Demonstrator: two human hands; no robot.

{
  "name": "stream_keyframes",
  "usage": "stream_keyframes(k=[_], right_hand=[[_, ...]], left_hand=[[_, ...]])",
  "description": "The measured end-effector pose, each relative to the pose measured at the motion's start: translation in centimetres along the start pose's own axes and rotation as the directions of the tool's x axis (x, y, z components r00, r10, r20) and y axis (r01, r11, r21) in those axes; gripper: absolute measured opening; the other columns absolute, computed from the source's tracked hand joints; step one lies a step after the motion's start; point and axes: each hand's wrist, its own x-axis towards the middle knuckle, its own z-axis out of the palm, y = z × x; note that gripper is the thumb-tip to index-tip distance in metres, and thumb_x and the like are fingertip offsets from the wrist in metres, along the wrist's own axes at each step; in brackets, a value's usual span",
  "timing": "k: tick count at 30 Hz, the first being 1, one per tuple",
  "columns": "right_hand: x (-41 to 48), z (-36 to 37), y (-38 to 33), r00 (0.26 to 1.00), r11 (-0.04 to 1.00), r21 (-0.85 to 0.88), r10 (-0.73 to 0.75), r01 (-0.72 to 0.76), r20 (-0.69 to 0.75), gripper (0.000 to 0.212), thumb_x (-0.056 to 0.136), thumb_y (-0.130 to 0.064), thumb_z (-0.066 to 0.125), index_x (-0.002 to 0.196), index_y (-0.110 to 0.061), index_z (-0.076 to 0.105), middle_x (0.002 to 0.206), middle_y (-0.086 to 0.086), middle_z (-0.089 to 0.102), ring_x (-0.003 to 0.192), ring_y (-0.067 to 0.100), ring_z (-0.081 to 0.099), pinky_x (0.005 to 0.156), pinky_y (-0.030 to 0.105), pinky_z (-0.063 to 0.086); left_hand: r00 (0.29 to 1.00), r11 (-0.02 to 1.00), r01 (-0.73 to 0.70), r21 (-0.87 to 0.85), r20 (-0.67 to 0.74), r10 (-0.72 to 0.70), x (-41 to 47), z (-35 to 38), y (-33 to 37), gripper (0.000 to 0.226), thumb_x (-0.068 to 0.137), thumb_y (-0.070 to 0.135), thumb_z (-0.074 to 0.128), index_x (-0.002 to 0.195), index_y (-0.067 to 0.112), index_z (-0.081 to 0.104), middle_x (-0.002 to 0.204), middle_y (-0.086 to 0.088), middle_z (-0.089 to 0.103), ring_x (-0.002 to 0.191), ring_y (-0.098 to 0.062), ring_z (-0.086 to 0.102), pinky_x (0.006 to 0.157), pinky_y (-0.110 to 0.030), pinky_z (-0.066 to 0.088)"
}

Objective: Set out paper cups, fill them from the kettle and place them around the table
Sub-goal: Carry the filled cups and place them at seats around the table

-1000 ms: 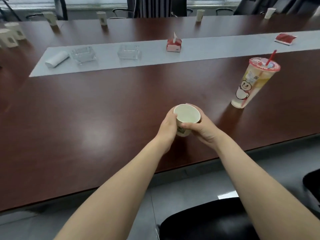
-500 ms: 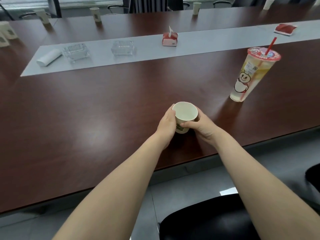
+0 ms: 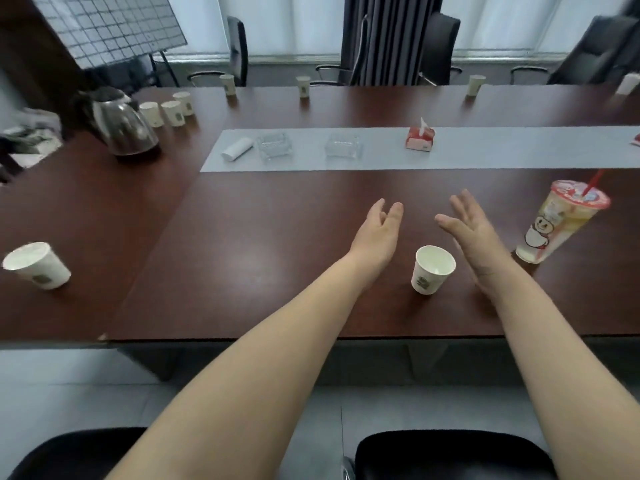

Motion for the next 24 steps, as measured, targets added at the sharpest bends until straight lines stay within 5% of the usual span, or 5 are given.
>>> stream_keyframes(k=[4,8,13,18,24], right_hand=[[-2.8,6.2,-5.0,0.987,0.998,-0.022,-0.052,0.056,0.153,0.092,0.072,-0.041,0.066,0.15,-0.027,0.019,0.153,-0.009,0.03,0.139,0.006,0.03,0.117,0.036,0.021],[-7.8,12.9,-8.4,0.959,0.996,-0.012,-0.086,0.092,0.268,0.066,0.092,-0.022,0.056,0.149,-0.022,0.023,0.153,-0.002,0.032,0.137,0.008,0.034,0.117,0.034,0.022],[-18.6,22.8,-12.9,0.919,0.997,0.024,-0.081,0.078,0.387,0.06,0.095,-0.02,0.051,0.149,-0.018,0.024,0.151,-0.003,0.034,0.13,0.004,0.036,0.116,0.034,0.025],[-29.6,32.7,-15.6,0.859,0.998,0.052,-0.068,0.048,0.508,0.059,0.095,-0.022,0.051,0.148,-0.018,0.025,0.152,-0.003,0.034,0.128,0.003,0.038,0.115,0.037,0.027],[-42.9,47.3,-17.1,0.764,0.997,0.067,-0.014,-0.039,0.646,0.058,0.09,-0.02,0.056,0.143,-0.018,0.034,0.138,-0.002,0.045,0.124,0.011,0.041,0.108,0.039,0.034]], left_hand=[[0.992,0.996,-0.083,-0.023,-0.098,0.08,-5.5,-5.3,3.2,0.05,0.101,0.036,0.036,0.148,0.021,0.028,0.153,-0.001,0.033,0.138,-0.014,0.032,0.109,-0.027,0.026],[0.965,0.99,-0.142,0.017,-0.22,0.143,-12.8,-11.7,4.2,0.047,0.102,0.028,0.037,0.146,0.015,0.032,0.149,-0.005,0.038,0.136,-0.015,0.035,0.103,-0.022,0.026],[0.923,0.986,-0.165,0.024,-0.35,0.163,-25.1,-20.9,3.5,0.045,0.102,0.021,0.034,0.146,0.013,0.031,0.146,-0.005,0.04,0.121,-0.013,0.041,0.08,-0.009,0.032],[0.877,0.984,-0.164,0.065,-0.447,0.176,-37.8,-29.4,0.8,0.045,0.102,0.022,0.035,0.147,0.015,0.031,0.147,-0.005,0.04,0.132,-0.018,0.037,0.089,-0.019,0.026],[0.791,0.986,-0.076,0.15,-0.592,0.151,-54.2,-41.0,-4.3,0.046,0.099,0.027,0.044,0.142,0.016,0.035,0.138,-0.005,0.047,0.119,-0.016,0.047,0.094,-0.027,0.036]])
